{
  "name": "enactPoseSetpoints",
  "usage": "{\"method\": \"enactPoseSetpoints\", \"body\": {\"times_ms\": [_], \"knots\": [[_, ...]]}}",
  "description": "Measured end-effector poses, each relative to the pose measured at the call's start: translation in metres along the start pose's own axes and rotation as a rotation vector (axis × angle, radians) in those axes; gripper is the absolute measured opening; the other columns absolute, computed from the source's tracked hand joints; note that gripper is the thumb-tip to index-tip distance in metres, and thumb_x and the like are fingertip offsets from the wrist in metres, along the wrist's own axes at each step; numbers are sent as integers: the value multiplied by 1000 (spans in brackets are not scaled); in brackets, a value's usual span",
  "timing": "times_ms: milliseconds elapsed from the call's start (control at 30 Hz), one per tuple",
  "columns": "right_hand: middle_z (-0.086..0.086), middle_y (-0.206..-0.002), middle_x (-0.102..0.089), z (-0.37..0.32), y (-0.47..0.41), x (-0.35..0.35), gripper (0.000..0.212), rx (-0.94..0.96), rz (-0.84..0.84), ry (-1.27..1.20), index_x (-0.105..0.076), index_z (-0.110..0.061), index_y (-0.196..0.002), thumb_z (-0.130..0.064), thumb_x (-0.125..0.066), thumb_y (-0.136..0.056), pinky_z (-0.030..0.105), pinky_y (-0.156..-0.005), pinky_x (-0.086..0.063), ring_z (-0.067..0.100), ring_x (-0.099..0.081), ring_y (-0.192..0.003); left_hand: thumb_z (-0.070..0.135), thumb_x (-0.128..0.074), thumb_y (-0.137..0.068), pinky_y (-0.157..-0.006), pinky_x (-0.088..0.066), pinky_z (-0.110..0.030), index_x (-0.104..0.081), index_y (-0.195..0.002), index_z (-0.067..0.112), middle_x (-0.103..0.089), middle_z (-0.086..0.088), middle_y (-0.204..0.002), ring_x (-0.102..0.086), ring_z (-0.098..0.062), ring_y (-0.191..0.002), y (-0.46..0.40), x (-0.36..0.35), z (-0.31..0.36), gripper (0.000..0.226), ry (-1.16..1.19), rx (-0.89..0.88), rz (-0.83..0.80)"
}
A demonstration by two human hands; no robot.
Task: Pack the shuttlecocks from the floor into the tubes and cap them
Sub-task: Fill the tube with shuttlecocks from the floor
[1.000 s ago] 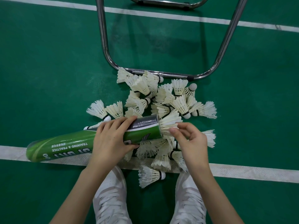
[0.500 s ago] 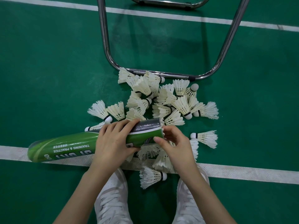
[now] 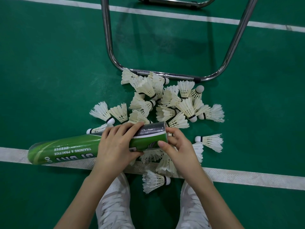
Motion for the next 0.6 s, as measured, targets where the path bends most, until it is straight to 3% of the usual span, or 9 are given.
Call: {"method": "enactPoseSetpoints", "body": {"times_ms": [300, 500, 600], "knots": [[-3, -102, -69, 3, -4, -2, 23, -10, -132, 13, -58, -22, -104, -3, -51, -92, 28, -89, -50, 10, -64, -101, 45, -84, -50, -87, -41, -42, -43, -129, 30, -60, 0, -115, -58, -26, -99, 1, 0, 0, 91, 0, 2, -3], [-9, -95, -65, -6, -7, 14, 17, 31, -59, 44, -61, -20, -102, -27, -55, -88, 11, -78, -46, -2, -60, -89, 49, -82, -52, -87, -42, -43, -39, -130, 33, -62, 1, -116, -58, -26, -100, -6, -4, -5, 91, 22, 11, -17], [-8, -100, -67, -1, -15, 37, 18, 37, 65, 56, -62, -17, -103, -26, -51, -91, 12, -81, -47, 1, -61, -95, 50, -81, -53, -89, -41, -43, -41, -134, 31, -61, 2, -119, -58, -25, -102, -10, -6, -6, 92, 19, 14, -46]]}}
Point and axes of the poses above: each hand's wrist, its own y-axis away from the middle knuckle, its own x-axis out of the back of the hand, z = x × y, the point moved 5 cm from there along -y, towards the middle knuckle
